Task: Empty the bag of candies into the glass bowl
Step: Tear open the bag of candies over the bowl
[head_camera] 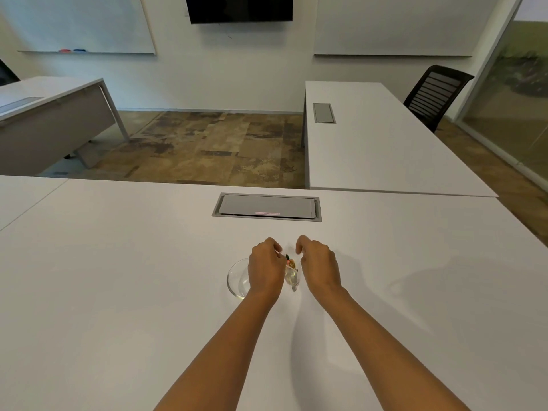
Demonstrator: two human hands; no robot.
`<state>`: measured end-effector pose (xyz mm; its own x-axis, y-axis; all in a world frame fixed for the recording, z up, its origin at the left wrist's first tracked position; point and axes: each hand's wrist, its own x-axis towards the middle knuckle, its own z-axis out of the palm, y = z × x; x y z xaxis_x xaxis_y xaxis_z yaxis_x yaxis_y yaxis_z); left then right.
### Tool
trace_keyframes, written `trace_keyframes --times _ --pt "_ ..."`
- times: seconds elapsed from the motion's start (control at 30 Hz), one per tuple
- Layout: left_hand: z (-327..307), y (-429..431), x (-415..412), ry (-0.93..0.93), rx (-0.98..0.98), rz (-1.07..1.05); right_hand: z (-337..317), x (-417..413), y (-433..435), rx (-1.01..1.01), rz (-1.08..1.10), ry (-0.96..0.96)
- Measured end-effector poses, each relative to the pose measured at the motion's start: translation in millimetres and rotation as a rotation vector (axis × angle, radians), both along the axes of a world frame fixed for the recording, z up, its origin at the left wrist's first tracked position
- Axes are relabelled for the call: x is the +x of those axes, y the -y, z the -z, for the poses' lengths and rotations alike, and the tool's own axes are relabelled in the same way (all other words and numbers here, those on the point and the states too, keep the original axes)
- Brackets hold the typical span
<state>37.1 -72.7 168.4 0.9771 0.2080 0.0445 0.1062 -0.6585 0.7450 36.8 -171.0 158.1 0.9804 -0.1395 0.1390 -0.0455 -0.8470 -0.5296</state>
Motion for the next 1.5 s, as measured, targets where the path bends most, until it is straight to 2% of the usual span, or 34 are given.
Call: trace_keyframes --times 0.17,0.33,0.47,0.6,0.87,0.97,1.17,1.5 --pt "-1.0 -1.6 3.6 0.038 0.168 0.124 0.4 4.1 4.9 -0.078 -0.014 -0.094" --pt "-0.6 -4.3 7.1 -0.023 0.287 0.204 1.5 5.8 7.0 -0.046 0.049 -0.063" --pt "0.6 -1.8 9.0 -0.025 0.3 0.187 1.4 4.4 6.0 0.045 0.051 -0.044" --pt "1.6 1.4 10.1 0.007 0.217 0.13 3.3 1.7 2.7 0.167 0.035 -0.02" --pt "-5.0 1.7 12.0 0.133 0.063 0.106 9.4 5.9 14.1 0.539 0.053 0.001" --pt "-7.8 -1.0 15.6 0.179 0.024 0.114 15.8 16.4 29.9 0.522 0.044 -0.004" --pt "-8.6 -13.0 18.3 0.282 -0.118 0.173 25.6 37.5 52.6 0.345 -0.145 -0.133" --pt "5.7 -39.0 22.6 0.199 -0.351 0.04 44.6 37.2 52.3 0.378 -0.197 -0.219"
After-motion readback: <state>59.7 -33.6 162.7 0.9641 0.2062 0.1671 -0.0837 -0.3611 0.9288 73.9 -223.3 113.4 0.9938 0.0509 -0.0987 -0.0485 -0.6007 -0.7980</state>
